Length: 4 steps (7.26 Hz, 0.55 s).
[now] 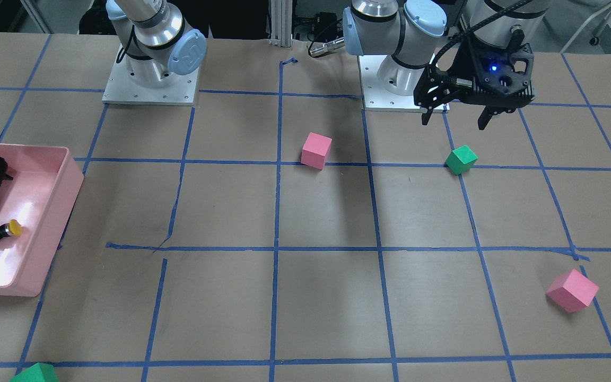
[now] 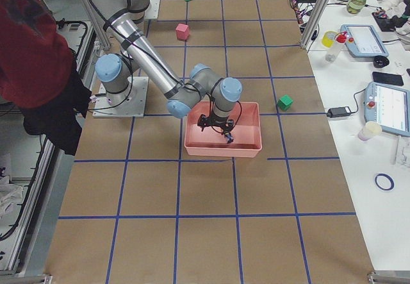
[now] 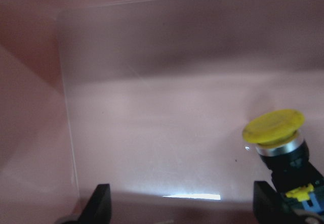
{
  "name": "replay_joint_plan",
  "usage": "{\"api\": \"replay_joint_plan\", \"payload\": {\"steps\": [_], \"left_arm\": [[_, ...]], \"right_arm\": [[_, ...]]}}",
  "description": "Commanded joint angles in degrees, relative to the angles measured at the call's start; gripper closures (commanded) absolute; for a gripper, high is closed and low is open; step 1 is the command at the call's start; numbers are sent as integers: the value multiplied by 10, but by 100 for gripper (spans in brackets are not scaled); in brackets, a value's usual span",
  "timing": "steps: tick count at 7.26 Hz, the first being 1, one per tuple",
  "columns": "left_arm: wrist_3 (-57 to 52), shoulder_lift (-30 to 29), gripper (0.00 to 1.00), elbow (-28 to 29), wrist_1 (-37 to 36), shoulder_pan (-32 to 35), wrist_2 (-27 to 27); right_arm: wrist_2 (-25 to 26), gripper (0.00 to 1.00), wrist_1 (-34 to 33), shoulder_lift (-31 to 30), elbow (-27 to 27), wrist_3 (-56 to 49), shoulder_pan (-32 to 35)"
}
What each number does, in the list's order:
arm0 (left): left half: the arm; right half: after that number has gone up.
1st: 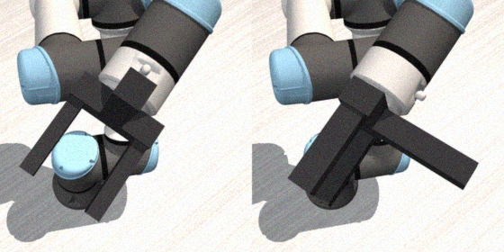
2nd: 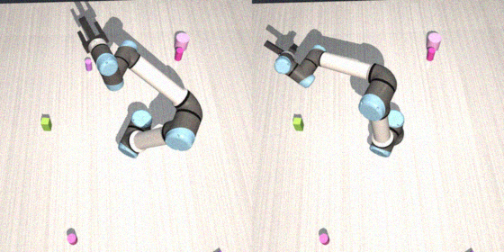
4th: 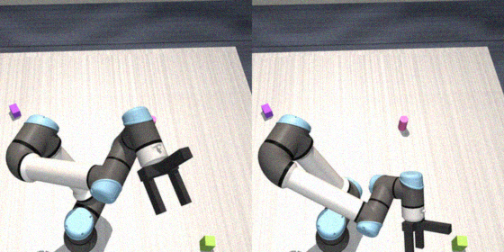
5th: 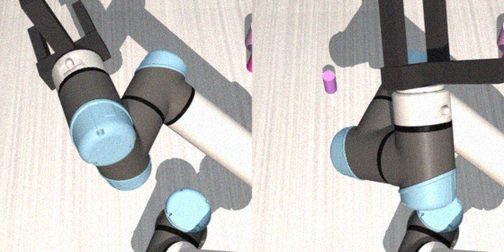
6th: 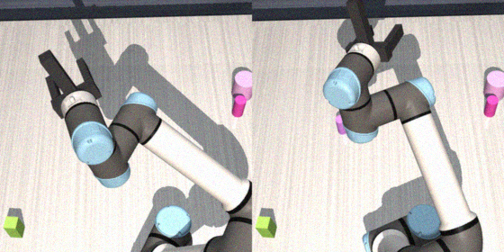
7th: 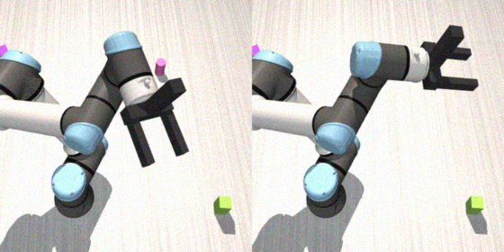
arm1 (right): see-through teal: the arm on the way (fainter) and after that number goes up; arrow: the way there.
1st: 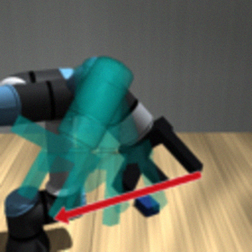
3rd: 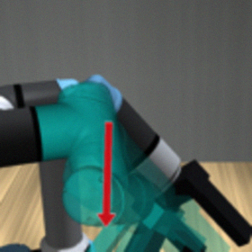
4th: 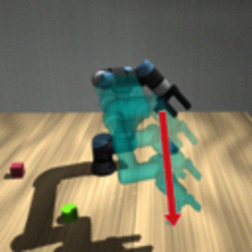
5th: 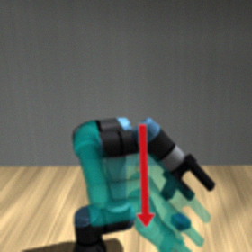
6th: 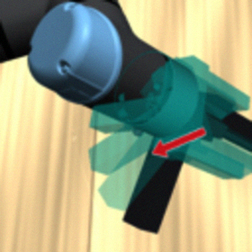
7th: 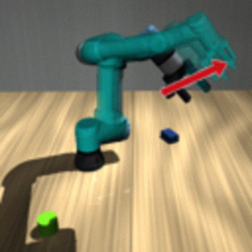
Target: Align button upright
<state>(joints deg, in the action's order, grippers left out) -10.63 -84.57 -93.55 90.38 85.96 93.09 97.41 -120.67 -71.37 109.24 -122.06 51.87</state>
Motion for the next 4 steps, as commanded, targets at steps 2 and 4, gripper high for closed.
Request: {"api": "replay_joint_plan", "payload": {"steps": [2,4], "left_arm": [[0,3,0,-1,3,-1,1],[0,3,0,-1,3,0,1]], "right_arm": [[-1,0,0,0,0,-3,0],[-7,0,8,-5,0,-3,0]]}}
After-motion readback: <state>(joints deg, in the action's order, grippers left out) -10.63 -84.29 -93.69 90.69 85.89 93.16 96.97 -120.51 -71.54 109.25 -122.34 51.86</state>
